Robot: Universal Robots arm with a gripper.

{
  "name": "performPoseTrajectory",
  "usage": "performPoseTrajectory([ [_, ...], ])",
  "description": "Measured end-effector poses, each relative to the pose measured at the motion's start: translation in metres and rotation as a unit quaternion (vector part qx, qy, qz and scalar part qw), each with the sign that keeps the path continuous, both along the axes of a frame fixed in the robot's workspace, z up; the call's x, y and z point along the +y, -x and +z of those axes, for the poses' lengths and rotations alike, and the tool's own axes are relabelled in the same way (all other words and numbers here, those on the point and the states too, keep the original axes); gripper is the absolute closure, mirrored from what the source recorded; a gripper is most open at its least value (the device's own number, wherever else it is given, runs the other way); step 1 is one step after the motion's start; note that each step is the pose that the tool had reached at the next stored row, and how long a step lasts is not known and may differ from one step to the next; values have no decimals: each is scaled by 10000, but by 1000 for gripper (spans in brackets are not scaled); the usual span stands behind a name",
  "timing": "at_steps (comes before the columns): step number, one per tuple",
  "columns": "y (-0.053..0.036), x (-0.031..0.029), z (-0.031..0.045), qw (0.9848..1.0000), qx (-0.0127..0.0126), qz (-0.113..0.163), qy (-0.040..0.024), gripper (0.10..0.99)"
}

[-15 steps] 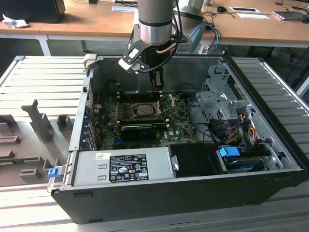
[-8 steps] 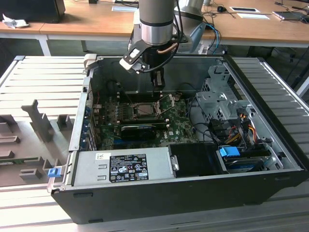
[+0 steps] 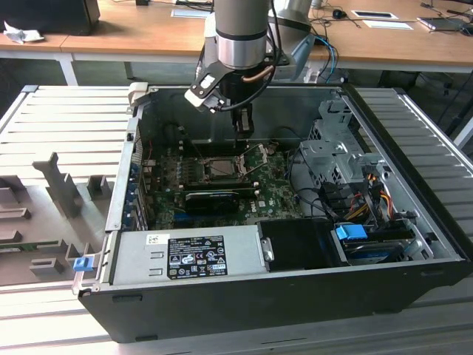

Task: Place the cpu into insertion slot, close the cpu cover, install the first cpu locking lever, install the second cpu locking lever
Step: 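Close the cpu cover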

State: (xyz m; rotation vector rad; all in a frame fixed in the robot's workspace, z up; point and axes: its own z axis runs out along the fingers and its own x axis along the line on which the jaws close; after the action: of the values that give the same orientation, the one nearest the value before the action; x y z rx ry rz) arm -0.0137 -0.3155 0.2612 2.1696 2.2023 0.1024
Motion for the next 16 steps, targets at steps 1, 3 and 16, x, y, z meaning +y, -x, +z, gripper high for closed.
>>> performPoseTrajectory([
  [1, -3, 0, 0, 10000, 0, 0, 0, 980],
  [3, -11, 0, 0, 10000, 0, 0, 0, 980],
  [16, -93, 0, 0, 10000, 1, 0, 0, 980],
])
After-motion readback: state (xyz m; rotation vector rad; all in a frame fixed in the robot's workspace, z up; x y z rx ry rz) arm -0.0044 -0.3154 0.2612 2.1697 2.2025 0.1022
